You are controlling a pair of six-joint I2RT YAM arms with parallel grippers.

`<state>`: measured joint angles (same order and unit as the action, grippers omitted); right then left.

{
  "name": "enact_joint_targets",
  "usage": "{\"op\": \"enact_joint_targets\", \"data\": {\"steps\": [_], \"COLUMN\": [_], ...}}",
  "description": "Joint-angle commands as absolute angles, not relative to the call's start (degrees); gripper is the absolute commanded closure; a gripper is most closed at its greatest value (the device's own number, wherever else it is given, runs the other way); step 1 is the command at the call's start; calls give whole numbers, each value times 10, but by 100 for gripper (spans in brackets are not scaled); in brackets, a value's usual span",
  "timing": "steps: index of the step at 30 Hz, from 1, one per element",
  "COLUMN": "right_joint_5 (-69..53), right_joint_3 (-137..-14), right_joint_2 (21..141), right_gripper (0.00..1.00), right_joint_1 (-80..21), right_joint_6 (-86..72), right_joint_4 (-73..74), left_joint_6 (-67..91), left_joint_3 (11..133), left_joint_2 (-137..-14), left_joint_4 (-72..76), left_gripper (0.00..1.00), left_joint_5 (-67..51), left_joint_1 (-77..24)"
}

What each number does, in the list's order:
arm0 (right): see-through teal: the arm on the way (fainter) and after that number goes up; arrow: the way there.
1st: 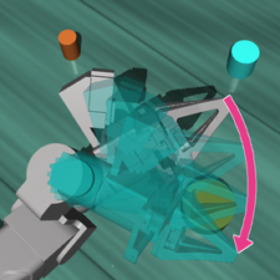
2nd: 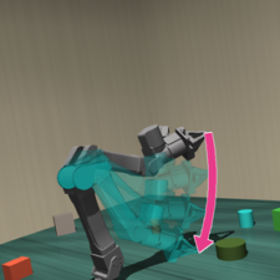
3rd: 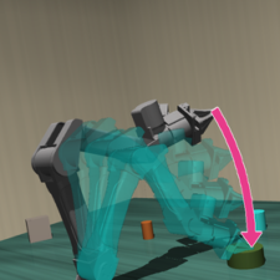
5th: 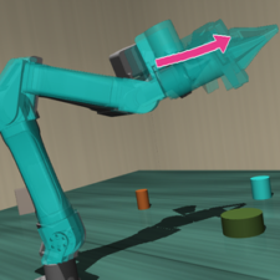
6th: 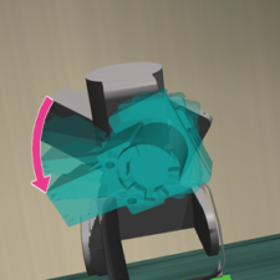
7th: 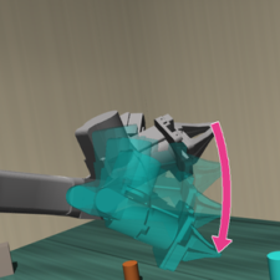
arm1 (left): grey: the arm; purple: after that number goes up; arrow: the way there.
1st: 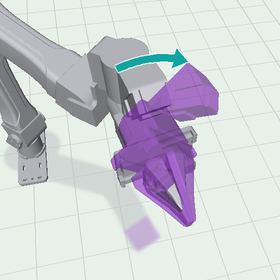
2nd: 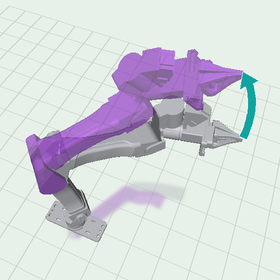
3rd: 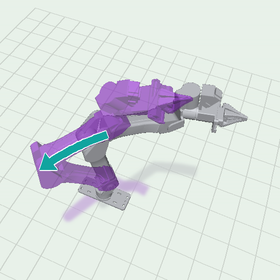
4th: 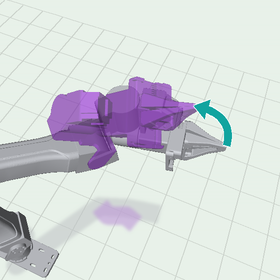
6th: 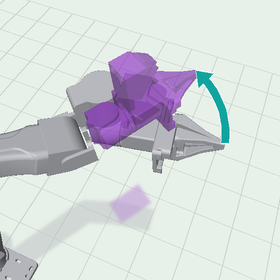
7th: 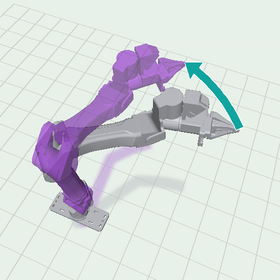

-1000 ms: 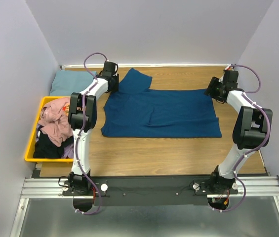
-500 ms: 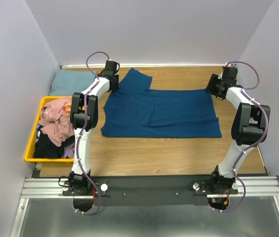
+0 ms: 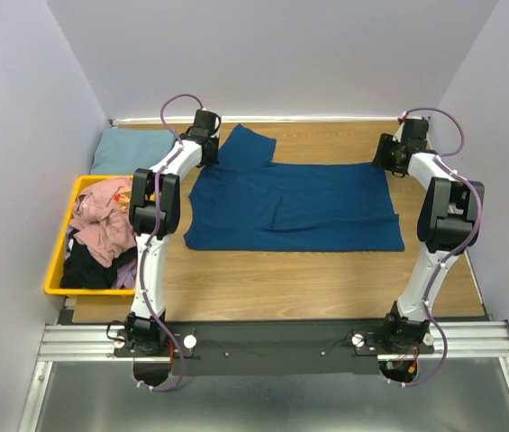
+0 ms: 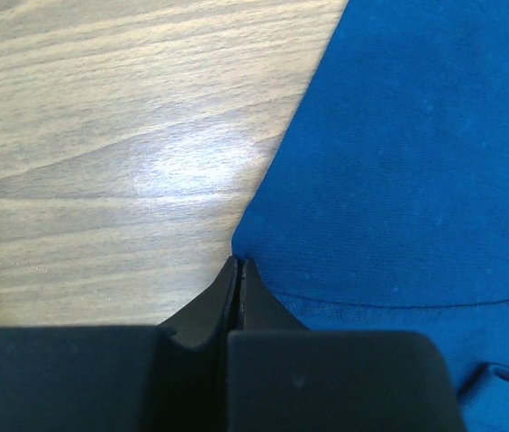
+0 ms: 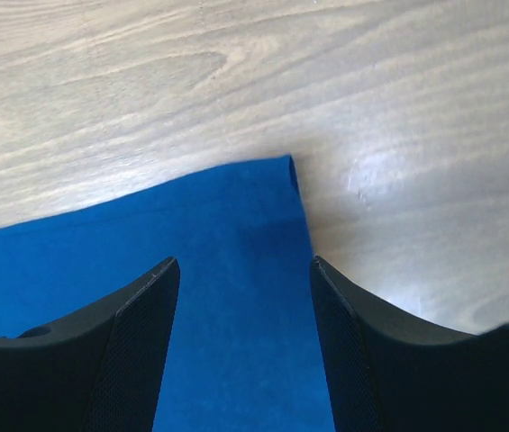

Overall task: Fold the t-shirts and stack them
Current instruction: Fold the tshirt

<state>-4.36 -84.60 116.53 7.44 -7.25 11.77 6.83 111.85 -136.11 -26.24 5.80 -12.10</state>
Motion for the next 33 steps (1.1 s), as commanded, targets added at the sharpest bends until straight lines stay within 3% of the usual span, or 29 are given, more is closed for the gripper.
{"op": "enact_joint_targets", "data": {"steps": [1,4,10,33], "right_joint_5": [-52,-52,-73,-43], "right_joint_3": [-889,-913,-955,-970], "right_joint_2": [1200,1222,1269,1324], "right_gripper": [34,36,55,53], "right_joint_1": [69,69,69,69], "right_joint_6": [-26,-9,17,42], "right_joint_4": [120,119,120,119], "left_joint_6": [60,58,59,62], "left_joint_3": [1109,1110,1106,1097], "left_joint_2": [-1367,-1367,-1367,-1361], "left_joint_4": [-285,-283,-278,-272], "left_gripper": [100,100,100,100], "left_joint_5": [58,59,59,59], "left_joint_1": [-122,-122,-122,-122]}}
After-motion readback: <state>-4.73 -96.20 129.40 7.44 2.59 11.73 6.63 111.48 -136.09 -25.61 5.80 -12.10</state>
